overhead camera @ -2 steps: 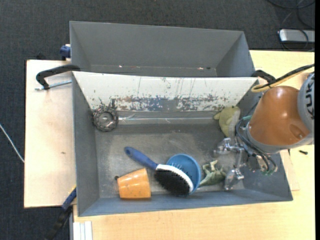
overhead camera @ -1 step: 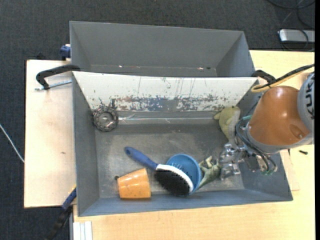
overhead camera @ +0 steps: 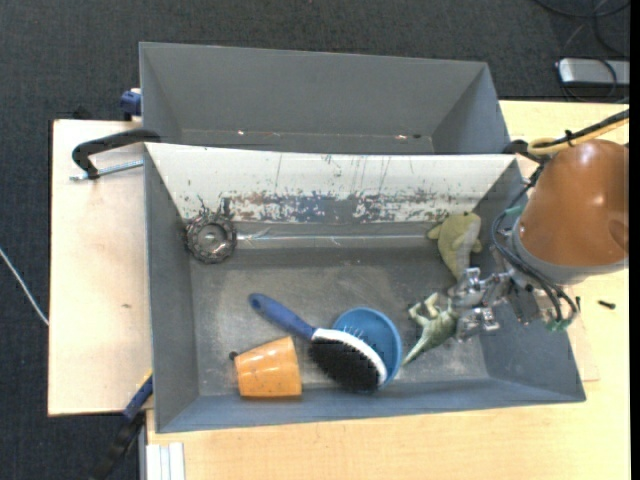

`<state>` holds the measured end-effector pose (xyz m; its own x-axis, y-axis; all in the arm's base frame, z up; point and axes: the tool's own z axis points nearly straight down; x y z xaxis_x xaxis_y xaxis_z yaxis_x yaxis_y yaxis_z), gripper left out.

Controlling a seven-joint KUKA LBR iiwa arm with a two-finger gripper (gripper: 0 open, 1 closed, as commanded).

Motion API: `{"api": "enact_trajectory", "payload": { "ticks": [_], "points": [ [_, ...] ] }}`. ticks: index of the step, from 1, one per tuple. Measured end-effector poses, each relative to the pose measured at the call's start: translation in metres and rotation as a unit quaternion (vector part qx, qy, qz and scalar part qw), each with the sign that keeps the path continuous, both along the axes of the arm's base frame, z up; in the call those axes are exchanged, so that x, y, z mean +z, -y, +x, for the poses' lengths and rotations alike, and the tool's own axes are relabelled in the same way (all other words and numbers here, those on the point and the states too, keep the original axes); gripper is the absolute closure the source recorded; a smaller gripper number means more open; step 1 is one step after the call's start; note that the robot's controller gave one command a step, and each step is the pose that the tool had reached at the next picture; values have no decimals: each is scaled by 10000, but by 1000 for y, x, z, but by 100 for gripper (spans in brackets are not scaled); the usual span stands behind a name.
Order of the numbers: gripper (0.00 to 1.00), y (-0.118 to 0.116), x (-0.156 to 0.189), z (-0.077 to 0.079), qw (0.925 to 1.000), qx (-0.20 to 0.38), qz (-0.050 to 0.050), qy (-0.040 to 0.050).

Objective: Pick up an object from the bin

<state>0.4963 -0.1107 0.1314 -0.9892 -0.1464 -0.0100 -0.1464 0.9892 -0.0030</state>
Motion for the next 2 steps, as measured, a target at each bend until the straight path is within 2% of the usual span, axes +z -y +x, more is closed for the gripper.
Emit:
{"api": "enact_trajectory", "payload": {
  "ticks": [1,2],
  "points": [
    [100,-1,11,2,10000,5,3,-17],
    [100,-1,50,4,10000,6,1,-4]
  ]
}}
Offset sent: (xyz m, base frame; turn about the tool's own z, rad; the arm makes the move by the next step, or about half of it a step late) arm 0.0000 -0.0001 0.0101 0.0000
